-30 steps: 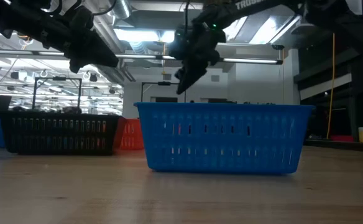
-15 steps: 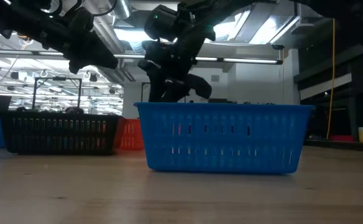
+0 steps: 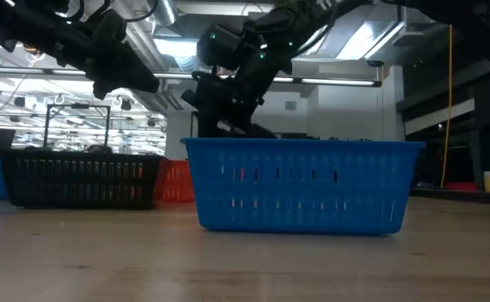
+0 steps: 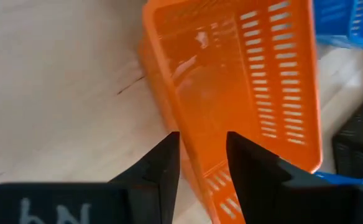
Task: Stack baskets by color
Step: Stack the bottom orange bin on the top orange bin, then stack the middle black bin on the top black bin
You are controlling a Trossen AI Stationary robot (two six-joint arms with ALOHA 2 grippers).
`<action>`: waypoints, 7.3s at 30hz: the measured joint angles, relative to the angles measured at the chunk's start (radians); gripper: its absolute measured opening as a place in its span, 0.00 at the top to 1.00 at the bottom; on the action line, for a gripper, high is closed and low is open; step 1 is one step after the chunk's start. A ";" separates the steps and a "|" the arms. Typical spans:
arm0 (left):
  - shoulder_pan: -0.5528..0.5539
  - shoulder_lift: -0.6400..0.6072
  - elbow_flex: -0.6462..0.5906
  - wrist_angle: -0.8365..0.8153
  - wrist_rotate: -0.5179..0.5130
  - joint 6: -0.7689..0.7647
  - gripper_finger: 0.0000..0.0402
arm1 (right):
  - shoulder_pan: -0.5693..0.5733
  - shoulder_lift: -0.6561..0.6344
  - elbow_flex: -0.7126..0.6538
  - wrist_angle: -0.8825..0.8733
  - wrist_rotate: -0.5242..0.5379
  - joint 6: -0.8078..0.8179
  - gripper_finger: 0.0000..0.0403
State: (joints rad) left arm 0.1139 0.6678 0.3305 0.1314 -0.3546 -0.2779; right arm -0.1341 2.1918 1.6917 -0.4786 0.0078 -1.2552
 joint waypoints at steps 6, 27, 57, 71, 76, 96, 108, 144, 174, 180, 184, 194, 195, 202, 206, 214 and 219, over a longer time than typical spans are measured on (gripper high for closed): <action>0.000 0.000 0.000 0.000 0.000 0.000 0.82 | -0.011 0.000 -0.064 0.048 0.001 -0.002 0.70; 0.000 0.000 0.000 0.000 0.000 0.000 0.82 | -0.131 0.002 0.333 -0.466 0.274 0.339 0.99; 0.000 0.000 0.000 0.000 -0.027 0.000 0.82 | -0.384 0.000 0.345 -0.530 -0.002 0.765 0.99; 0.000 0.000 0.000 0.000 -0.027 -0.001 0.82 | -0.384 0.000 0.345 -0.547 -0.010 0.805 0.82; 0.000 0.000 0.000 0.000 -0.026 -0.001 0.82 | -0.384 0.000 0.345 -0.548 -0.011 0.805 0.77; 0.000 0.000 0.000 0.000 -0.026 -0.001 0.82 | -0.259 0.000 0.422 -0.605 0.314 0.805 0.73; 0.000 0.000 0.000 0.000 -0.026 -0.001 0.82 | -0.250 0.002 0.168 -0.233 0.666 0.781 0.78; -0.001 0.000 0.000 0.000 -0.026 -0.001 0.82 | -0.245 0.000 0.171 -0.373 -0.067 0.752 0.79; -0.001 0.000 0.000 0.000 -0.026 0.017 0.82 | -0.214 0.000 0.274 -0.614 0.043 0.872 0.78; -0.001 0.000 0.000 0.098 -0.019 0.046 0.82 | -0.183 -0.066 0.265 -0.891 0.043 0.938 0.80; -0.002 0.010 0.000 0.115 0.029 0.044 0.82 | -0.201 -0.199 0.103 -0.893 0.042 0.989 0.82; -0.001 0.009 0.000 0.116 0.024 0.050 0.82 | -0.311 -0.470 -0.482 -0.426 0.366 1.204 0.84; -0.001 0.009 0.000 0.115 0.023 0.050 0.82 | -0.318 -0.472 -0.517 -0.385 0.430 1.249 0.84; -0.001 0.009 0.000 0.119 0.023 0.049 0.82 | -0.323 -0.465 -0.616 -0.073 0.202 1.269 0.84; -0.001 0.009 0.000 0.119 0.023 0.046 0.82 | -0.256 -0.470 -0.596 0.050 -0.193 1.144 0.84; 0.013 0.045 0.023 0.059 0.102 -0.006 0.82 | -0.181 -0.470 -0.515 -0.170 0.142 1.223 0.84; 0.052 0.220 0.234 -0.360 0.125 -0.061 0.82 | -0.198 -0.486 -0.473 -0.335 0.326 1.282 0.84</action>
State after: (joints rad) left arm 0.1655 0.8883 0.5650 -0.2289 -0.2299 -0.3393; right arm -0.3319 1.7058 1.2182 -0.8135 0.3339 0.0266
